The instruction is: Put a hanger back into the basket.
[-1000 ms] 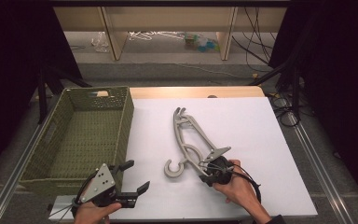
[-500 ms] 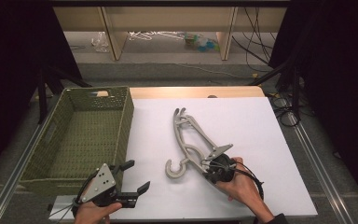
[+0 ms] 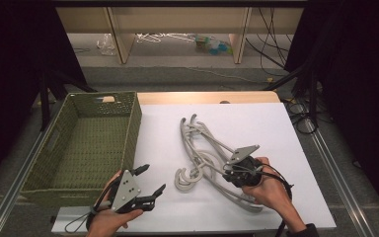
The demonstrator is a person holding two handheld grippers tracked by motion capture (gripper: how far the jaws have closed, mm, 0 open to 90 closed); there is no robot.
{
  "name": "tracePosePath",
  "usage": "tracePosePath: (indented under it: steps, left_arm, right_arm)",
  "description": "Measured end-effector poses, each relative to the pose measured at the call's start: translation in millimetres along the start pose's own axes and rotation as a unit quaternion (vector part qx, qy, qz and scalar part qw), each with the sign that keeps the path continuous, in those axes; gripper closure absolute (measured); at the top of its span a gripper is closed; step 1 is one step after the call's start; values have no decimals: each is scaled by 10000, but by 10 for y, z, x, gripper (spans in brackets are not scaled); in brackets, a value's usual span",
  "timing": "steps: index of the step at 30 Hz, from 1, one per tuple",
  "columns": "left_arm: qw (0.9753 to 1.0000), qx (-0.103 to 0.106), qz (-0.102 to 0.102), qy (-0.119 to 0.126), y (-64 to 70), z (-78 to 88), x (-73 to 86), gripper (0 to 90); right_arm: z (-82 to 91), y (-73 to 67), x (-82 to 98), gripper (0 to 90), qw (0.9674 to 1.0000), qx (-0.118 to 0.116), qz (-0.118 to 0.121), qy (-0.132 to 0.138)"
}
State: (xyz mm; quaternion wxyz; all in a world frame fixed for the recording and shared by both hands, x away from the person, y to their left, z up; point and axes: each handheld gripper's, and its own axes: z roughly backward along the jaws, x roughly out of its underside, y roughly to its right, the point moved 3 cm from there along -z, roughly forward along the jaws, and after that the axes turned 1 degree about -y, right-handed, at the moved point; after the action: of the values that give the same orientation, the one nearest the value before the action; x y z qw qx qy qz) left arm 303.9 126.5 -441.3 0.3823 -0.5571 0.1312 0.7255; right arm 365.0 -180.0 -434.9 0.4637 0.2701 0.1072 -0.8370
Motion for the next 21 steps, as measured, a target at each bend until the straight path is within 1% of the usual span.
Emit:
tracePosePath:
  steps: [1, 2, 3, 4, 5, 6, 7, 8, 11, 12, 13, 14, 15, 16, 17, 18, 19, 20, 21]
  left_arm:
    - [10000, -17, -78, -45, 0, -59, -27, 273]
    - [10000, -17, -78, -45, 0, -59, -27, 275]
    - [9998, -33, -149, -113, 1, -131, -56, 275]
    - [9997, -45, -200, -151, 4, -171, -70, 278]
    - [9993, -12, -295, -213, 19, -245, -89, 281]
    - [9990, -4, -391, -235, 23, -290, -98, 289]
    - [9987, 23, -445, -257, 38, -351, -104, 293]
    - [9985, 56, -472, -274, 50, -410, -108, 295]
    - [9981, 127, -540, -284, 80, -553, -106, 300]
    - [9979, 125, -560, -285, 80, -592, -103, 303]
    - [9976, 104, -607, -314, 69, -636, -101, 307]
    - [9975, 59, -628, -324, 59, -666, -100, 311]
    - [9974, 39, -649, -320, 54, -688, -102, 312]
    - [9974, 27, -637, -322, 52, -723, -103, 312]
    - [9971, 15, -688, -310, 50, -751, -106, 315]
    - [9968, -7, -741, -297, 47, -781, -109, 315]
    - [9967, -22, -756, -295, 47, -804, -109, 315]
    - [9965, -57, -789, -276, 45, -844, -110, 315]
    - [9958, -97, -875, -249, 39, -863, -115, 317]
  right_arm:
    - [69, 20, 2, 815, 10000, -33, 40, 79]
    - [69, 20, 2, 815, 10000, -33, 40, 79]
    - [97, 31, 4, 815, 9999, -50, 76, 56]
    - [137, 41, 5, 814, 9998, -70, 121, 126]
    - [163, 47, 9, 814, 9998, -93, 131, 135]
    - [204, 56, 7, 813, 9996, -57, 179, 188]
    - [231, 56, 6, 813, 9994, -139, 198, 228]
    - [268, 56, 4, 813, 9994, -124, 203, 256]
    - [376, 59, 11, 814, 9988, -225, 236, 361]
    - [403, 69, 16, 814, 9986, -279, 290, 356]
    - [415, 64, 24, 814, 9984, -261, 281, 419]
    - [433, 61, 26, 814, 9979, -292, 357, 454]
    - [457, 46, 31, 815, 9981, -287, 291, 452]
    - [468, 51, 29, 815, 9979, -269, 343, 488]
    - [490, 44, 26, 815, 9978, -295, 348, 488]
    - [505, 41, 21, 815, 9972, -304, 401, 547]
    - [519, 26, 18, 815, 9971, -309, 417, 554]
    - [535, 19, 17, 815, 9968, -367, 482, 513]
    - [547, -11, 16, 815, 9964, -390, 478, 582]
